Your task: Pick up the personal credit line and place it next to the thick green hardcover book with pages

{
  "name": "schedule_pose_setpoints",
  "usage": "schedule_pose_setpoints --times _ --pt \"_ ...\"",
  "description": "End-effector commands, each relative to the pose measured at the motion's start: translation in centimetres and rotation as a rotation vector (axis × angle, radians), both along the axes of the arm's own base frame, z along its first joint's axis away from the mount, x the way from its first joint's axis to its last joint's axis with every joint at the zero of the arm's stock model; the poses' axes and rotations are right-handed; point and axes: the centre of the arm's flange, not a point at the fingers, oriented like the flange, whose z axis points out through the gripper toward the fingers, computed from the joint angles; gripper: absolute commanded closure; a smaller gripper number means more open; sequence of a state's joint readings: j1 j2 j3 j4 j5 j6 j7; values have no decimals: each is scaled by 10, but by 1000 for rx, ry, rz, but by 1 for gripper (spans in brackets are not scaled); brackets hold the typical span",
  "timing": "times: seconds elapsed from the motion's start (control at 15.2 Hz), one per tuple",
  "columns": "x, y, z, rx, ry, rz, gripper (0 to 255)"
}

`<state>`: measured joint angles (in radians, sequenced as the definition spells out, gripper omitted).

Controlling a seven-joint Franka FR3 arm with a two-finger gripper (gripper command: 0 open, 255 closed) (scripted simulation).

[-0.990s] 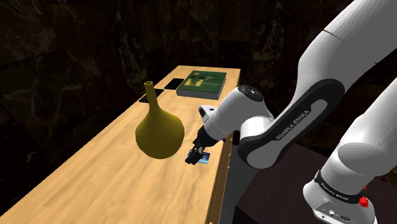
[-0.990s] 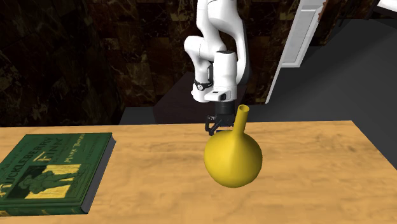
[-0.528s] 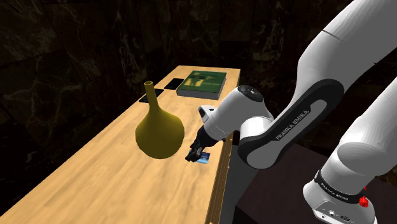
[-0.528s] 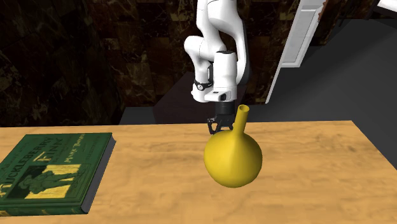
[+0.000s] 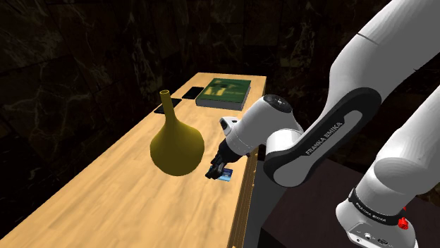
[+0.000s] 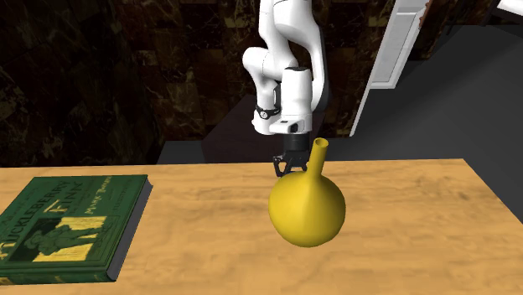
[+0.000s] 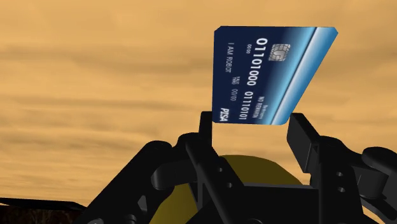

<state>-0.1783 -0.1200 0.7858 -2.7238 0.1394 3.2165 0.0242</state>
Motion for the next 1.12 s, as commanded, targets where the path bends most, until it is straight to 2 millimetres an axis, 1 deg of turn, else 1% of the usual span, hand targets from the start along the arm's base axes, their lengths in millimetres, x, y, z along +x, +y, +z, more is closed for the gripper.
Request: schedule_pose_setpoints --times 0.0,1.06 --pt "0 0 5 0 0 0 255" --pt "0 0 90 0 0 0 255"
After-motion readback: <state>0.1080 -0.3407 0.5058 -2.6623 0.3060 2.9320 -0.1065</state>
